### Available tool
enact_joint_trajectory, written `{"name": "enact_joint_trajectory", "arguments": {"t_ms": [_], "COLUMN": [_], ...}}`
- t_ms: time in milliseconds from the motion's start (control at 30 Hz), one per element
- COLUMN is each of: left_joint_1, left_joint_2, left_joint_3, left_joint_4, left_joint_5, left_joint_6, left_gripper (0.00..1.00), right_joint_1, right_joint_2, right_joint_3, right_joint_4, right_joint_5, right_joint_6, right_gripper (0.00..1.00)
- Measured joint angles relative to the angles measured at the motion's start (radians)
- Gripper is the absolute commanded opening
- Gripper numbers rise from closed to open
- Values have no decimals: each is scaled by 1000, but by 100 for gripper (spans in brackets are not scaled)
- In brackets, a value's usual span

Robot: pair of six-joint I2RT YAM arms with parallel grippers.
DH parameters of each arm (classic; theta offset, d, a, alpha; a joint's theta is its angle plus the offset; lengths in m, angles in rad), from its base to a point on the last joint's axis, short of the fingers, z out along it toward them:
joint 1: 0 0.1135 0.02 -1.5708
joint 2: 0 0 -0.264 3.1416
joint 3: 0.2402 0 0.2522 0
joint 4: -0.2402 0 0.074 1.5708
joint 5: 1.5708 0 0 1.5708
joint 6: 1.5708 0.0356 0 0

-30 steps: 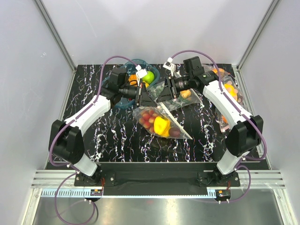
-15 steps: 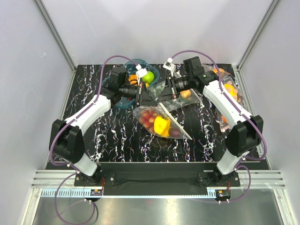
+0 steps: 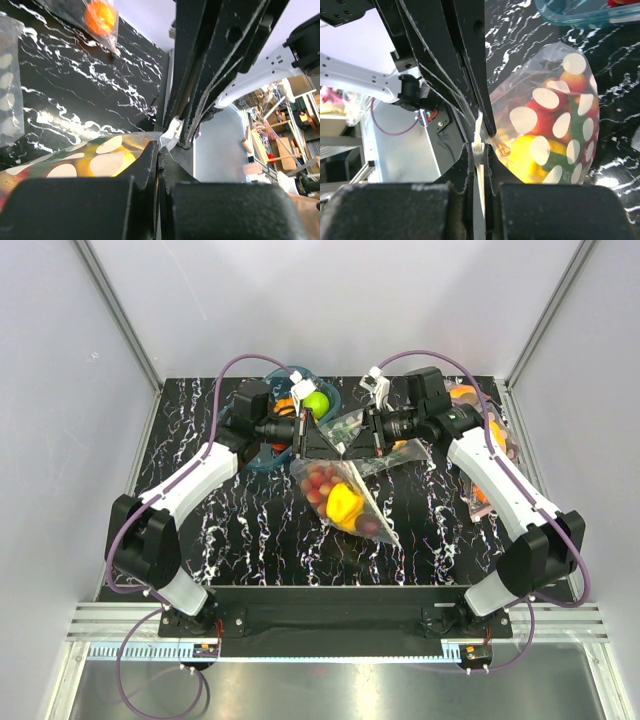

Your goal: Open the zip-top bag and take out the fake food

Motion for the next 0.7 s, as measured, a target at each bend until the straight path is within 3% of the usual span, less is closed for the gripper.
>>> {"name": "enact_joint_trajectory", "arguments": {"t_ms": [700], "left_joint_1": [-2], "left_joint_2": [-25], "left_joint_3": [-20], "left_joint_4": [56], "left_joint_5": [-124], "left_joint_6": [-38], "left_gripper": [0], "right_joint_1": [0], "right_joint_2": [-154], "right_joint_3": [-145], "right_joint_4": [13], "right_joint_5": [107], "right_joint_6": [13], "right_gripper": [0]}}
